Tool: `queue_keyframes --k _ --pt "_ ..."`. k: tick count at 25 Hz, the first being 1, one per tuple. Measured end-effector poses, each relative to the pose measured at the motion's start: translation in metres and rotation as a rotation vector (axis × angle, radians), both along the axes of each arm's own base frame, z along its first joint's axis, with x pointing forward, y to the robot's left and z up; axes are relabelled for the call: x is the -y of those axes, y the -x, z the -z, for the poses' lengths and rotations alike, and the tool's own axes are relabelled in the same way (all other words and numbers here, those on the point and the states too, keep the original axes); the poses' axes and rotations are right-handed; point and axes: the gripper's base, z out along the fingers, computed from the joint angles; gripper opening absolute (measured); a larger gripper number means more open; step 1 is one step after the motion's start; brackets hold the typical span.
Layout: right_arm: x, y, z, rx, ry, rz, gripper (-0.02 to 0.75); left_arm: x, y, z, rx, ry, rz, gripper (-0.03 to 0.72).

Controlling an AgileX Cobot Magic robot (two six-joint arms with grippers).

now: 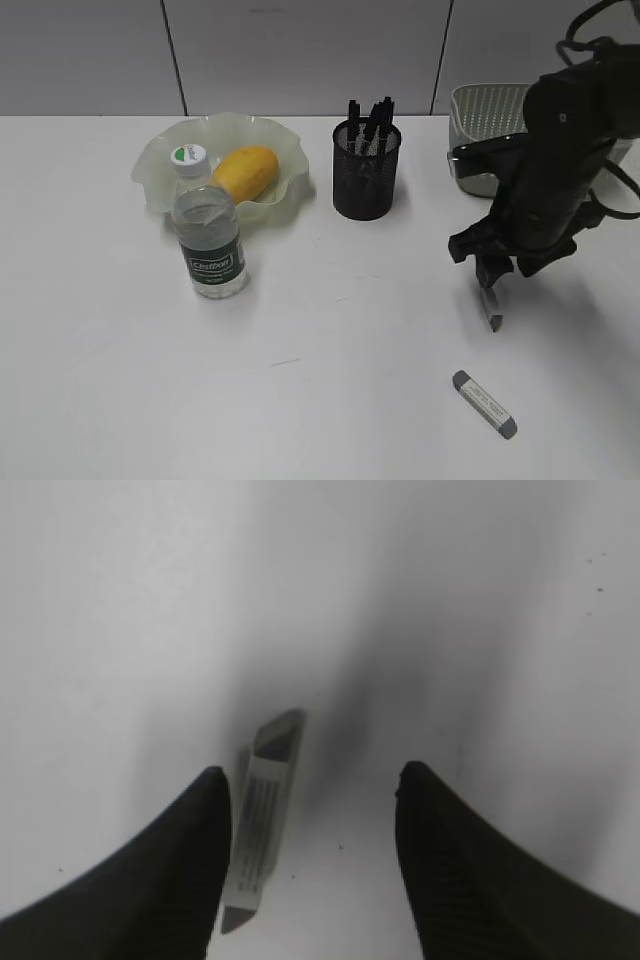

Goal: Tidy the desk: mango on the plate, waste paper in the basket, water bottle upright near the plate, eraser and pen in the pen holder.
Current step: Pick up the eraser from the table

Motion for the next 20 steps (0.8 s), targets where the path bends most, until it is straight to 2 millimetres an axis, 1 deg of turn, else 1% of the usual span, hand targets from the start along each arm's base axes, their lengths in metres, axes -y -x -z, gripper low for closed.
queue_keyframes --k 3,5,6,8,10,11,15,16,18,20 --pt "-0.002 -0.001 0.01 -0.018 -0.011 0.013 0.422 0.0 0.0 0.0 0.0 0.0 0.0 0.24" --pt "-0.002 -0.002 0.013 -0.023 -0.012 0.015 0.396 0.0 0.0 0.0 0.0 0.001 0.001 0.24" --pt "-0.003 -0.002 0.014 -0.022 -0.013 0.015 0.361 0.0 0.0 0.0 0.0 0.001 0.001 0.24" --pt "-0.003 -0.004 0.015 -0.015 -0.018 0.015 0.258 0.0 0.0 0.0 0.0 0.001 0.001 0.24" --pt "-0.004 -0.005 0.015 -0.004 -0.023 0.012 0.115 0.0 0.0 0.0 0.0 0.001 0.001 0.24" --pt "-0.004 -0.005 0.015 -0.002 -0.024 0.011 0.084 0.0 0.0 0.0 0.0 0.001 0.001 0.24" --pt "-0.004 -0.005 0.014 0.004 -0.022 -0.013 0.087 0.0 0.0 0.0 0.0 0.001 0.001 0.24" --pt "-0.004 -0.006 0.01 0.016 -0.027 -0.015 0.087 0.0 0.0 0.0 0.0 0.001 0.001 0.24" --pt "-0.005 -0.008 -0.005 0.078 -0.052 -0.021 0.087 0.0 0.0 0.0 0.0 0.001 0.001 0.24" --pt "-0.008 -0.011 -0.037 0.231 -0.115 -0.034 0.087 0.0 0.0 0.0 0.0 0.001 0.001 0.24"
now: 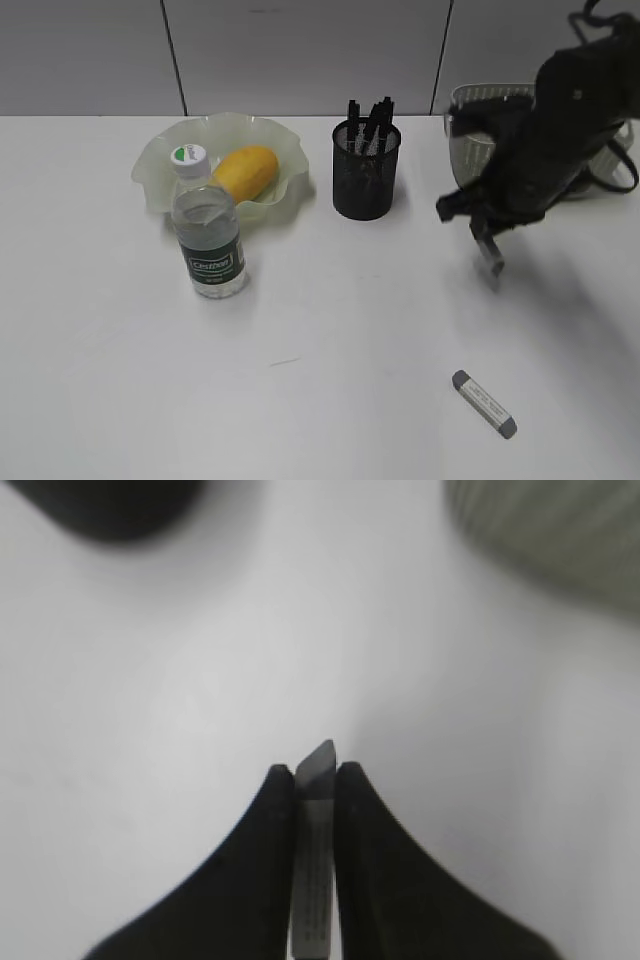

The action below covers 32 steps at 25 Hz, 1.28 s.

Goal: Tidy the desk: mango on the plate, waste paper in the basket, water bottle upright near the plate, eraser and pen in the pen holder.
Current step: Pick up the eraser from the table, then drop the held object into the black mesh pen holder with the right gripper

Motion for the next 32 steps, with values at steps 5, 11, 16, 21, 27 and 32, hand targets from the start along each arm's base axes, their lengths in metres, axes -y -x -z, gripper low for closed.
queue_keyframes --k 5,11,16,21,27,32 --pt "-0.009 -0.01 -0.098 0.595 -0.253 -0.049 0.087 0.0 0.0 0.0 0.0 0.001 0.001 0.24" --pt "-0.026 -0.037 -0.092 0.9 -0.441 -0.078 0.087 0.0 0.0 0.0 0.0 0.0 0.001 0.24" --pt "-0.04 -0.05 -0.031 0.815 -0.464 -0.161 0.087 0.0 0.0 0.0 0.0 0.0 0.001 0.24" --pt "-0.047 -0.05 -0.002 0.737 -0.441 -0.206 0.101 0.0 0.0 0.0 0.0 0.0 0.001 0.24" --pt "-0.044 -0.048 -0.002 0.681 -0.393 -0.192 0.429 0.0 0.0 0.0 0.0 0.0 0.001 0.24" --pt "-0.03 -0.029 -0.068 0.688 -0.305 -0.168 0.484 0.0 0.0 0.0 0.0 0.0 0.001 0.24"
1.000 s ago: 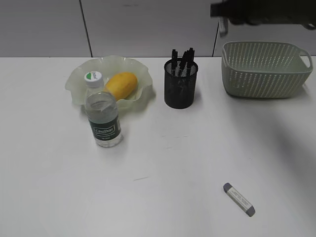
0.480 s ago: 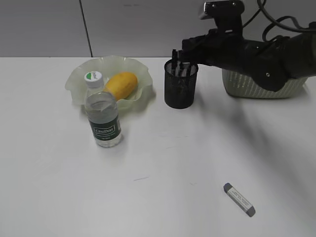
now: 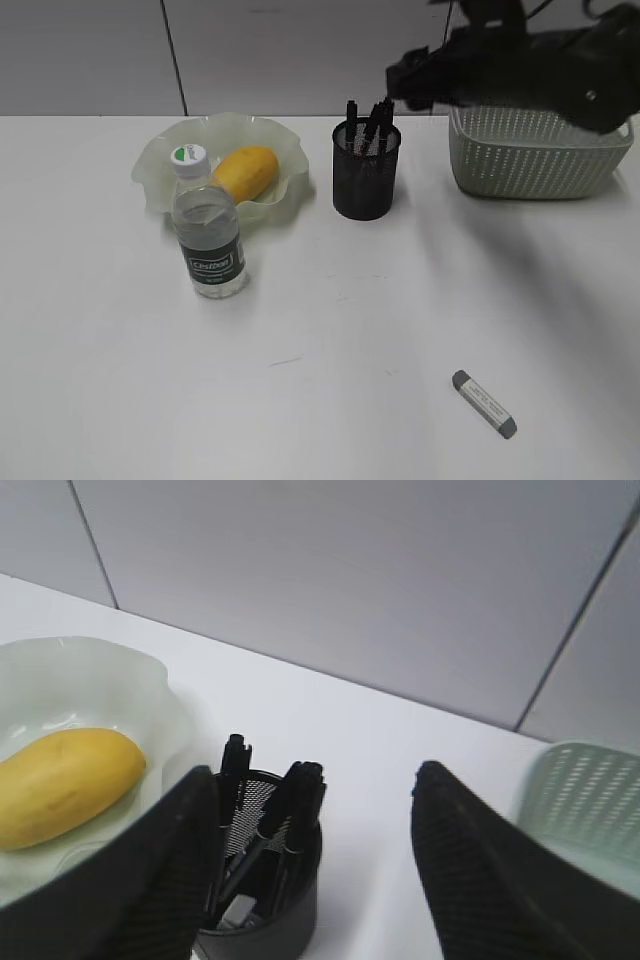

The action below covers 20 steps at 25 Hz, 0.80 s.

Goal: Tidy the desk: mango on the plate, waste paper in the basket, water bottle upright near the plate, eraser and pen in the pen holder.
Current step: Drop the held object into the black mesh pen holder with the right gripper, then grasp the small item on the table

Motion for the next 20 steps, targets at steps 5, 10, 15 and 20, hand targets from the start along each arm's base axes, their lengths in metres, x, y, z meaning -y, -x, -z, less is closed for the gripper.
queue_keyframes --k 5,10,15,20 --pt "0.033 0.058 -0.06 -0.021 0.093 0.076 0.482 0.0 0.0 0.0 0.0 0.0 0.0 0.237" --pt "0.085 0.149 -0.056 -0.267 0.285 0.205 0.437 0.0 0.0 0.0 0.0 0.0 0.0 0.237" --pt "0.117 0.243 -0.047 -0.466 0.316 0.174 0.428 0.0 0.0 0.0 0.0 0.0 0.0 0.237" --pt "0.142 0.324 -0.055 -0.425 0.2 0.145 0.425 0.0 0.0 0.0 0.0 0.0 0.0 0.237"
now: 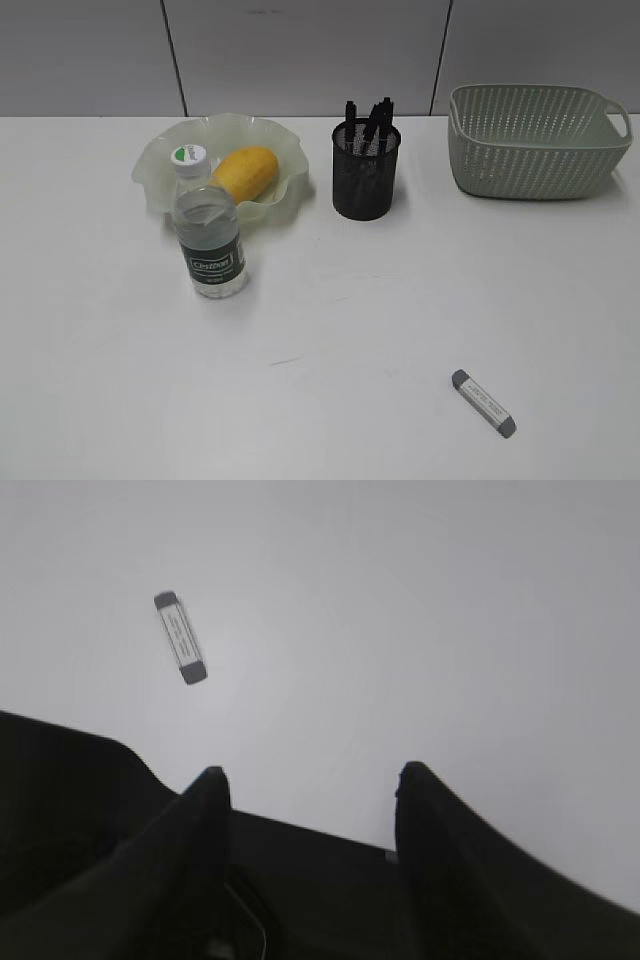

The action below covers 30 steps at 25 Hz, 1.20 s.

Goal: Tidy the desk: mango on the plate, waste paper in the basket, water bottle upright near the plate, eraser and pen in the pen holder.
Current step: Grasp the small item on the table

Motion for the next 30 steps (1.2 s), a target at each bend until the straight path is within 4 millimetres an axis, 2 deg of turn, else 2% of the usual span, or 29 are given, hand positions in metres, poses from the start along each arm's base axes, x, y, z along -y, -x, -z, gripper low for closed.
queue_keyframes --k 4,7,9,16,19,22,24,30 --pt "0.018 0.042 -0.006 0.215 -0.07 0.003 0.425 0.0 0.0 0.0 0.0 0.001 0.001 0.236" --pt "0.025 0.058 -0.001 0.325 -0.066 -0.021 0.425 0.0 0.0 0.0 0.0 0.001 0.001 0.235" --pt "0.027 0.063 0.004 0.368 -0.067 -0.038 0.425 0.0 0.0 0.0 0.0 0.001 0.001 0.235" --pt "0.024 0.059 0.007 0.408 -0.077 -0.053 0.425 0.001 0.0 0.0 -0.003 0.002 0.007 0.235" --pt "0.024 0.059 0.007 0.408 -0.076 -0.054 0.425 0.009 -0.008 -0.003 -0.034 -0.049 0.092 0.236" --pt "0.024 0.059 0.007 0.408 -0.076 -0.054 0.424 0.025 -0.028 -0.016 -0.029 -0.045 0.215 0.237" --pt "0.024 0.059 0.007 0.409 -0.077 -0.054 0.424 0.038 -0.05 -0.022 -0.062 -0.006 0.28 0.237" --pt "0.024 0.059 0.007 0.409 -0.076 -0.055 0.424 0.083 -0.116 -0.019 -0.189 0.041 0.576 0.237"
